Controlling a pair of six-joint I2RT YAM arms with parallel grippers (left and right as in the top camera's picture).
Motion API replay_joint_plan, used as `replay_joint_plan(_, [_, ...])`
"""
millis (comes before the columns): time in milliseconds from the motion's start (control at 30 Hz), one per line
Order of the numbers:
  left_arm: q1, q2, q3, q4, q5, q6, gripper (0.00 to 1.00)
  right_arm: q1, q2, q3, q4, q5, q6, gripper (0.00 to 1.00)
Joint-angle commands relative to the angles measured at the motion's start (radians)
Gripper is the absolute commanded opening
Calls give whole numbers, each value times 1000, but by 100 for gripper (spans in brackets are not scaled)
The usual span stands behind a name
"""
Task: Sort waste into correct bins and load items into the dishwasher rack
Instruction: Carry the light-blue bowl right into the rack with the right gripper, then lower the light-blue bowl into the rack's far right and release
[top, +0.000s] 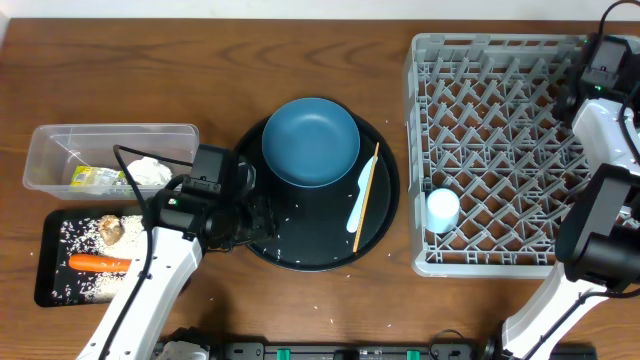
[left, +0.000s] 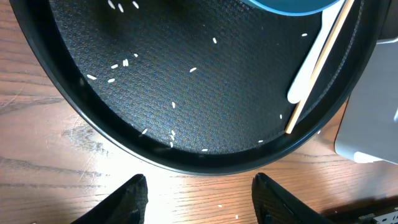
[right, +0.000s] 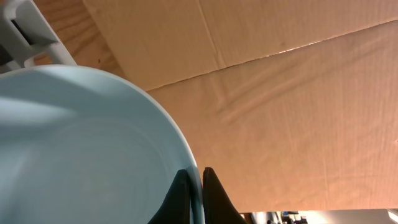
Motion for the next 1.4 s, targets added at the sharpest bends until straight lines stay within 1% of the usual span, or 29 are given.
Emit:
replay_joint_plan(0, [5, 2, -9, -3, -10, 20, 56, 27, 45, 2, -29, -92, 51, 1])
replay_joint_plan(100, [5, 2, -9, -3, -10, 20, 56, 36, 45, 2, -59, -117, 85, 1])
replay_joint_plan(200, [5, 2, -9, -3, -10, 20, 56, 36, 45, 2, -55, -113, 74, 1])
replay_joint_plan(267, [5, 2, -9, -3, -10, 20, 56, 35, 45, 2, -32, -93, 32, 1])
replay_joint_plan(500, [5, 2, -9, -3, -10, 25, 56, 26, 43, 2, 72, -5, -211, 1])
replay_joint_plan(700, [5, 2, -9, -3, -14, 35, 56, 25, 16, 2, 84, -2, -319, 1])
replay_joint_plan(867, [5, 2, -9, -3, -14, 54, 56, 30, -22, 2, 135, 3, -409, 1])
replay_joint_plan(1033, [5, 2, -9, -2, -14, 54, 56, 32, -49, 2, 109, 2, -407, 1])
replay_joint_plan(1233, [5, 2, -9, -3, -14, 65, 56, 42, -49, 2, -3, -39, -401, 1])
replay_joint_plan(1367, [5, 2, -9, -3, -31, 76, 56, 50, -49, 2, -123, -93, -268, 1])
